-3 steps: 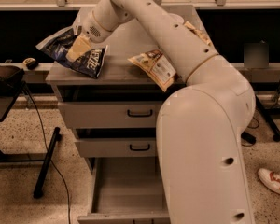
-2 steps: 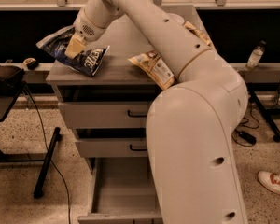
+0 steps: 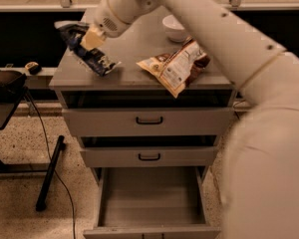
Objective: Place blue chip bag into bottom drawer
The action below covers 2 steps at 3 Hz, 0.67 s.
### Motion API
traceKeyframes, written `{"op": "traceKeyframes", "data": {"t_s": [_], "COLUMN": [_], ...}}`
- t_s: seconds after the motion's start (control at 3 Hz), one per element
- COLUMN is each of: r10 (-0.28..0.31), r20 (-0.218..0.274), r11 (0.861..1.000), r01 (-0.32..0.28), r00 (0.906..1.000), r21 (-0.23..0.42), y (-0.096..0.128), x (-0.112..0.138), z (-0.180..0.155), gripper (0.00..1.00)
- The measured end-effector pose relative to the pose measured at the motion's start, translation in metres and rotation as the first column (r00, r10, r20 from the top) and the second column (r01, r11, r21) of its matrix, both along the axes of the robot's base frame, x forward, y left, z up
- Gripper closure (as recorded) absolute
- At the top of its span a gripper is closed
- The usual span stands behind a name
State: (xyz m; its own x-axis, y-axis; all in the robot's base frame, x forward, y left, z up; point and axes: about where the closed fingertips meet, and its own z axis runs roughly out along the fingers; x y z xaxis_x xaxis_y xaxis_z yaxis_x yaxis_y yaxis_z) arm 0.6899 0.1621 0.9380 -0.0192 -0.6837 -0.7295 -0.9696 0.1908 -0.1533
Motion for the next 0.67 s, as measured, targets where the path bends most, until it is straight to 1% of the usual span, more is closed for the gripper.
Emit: {"op": "traceKeyframes", "data": {"t_s": [0.33,0.67], "r10": [-0.101,-0.248], "r20": [0.099,0.145], "r11": [0.990,0.965], "r01": [0.090,0.230], "r00": [0.9900,0.9580], "r21": [0.109,0.125], "y": [-0.028,-0.074], "x": [-0.051,-0.106], "z": [0.066,0.102], "gripper": [1.00,1.00]}}
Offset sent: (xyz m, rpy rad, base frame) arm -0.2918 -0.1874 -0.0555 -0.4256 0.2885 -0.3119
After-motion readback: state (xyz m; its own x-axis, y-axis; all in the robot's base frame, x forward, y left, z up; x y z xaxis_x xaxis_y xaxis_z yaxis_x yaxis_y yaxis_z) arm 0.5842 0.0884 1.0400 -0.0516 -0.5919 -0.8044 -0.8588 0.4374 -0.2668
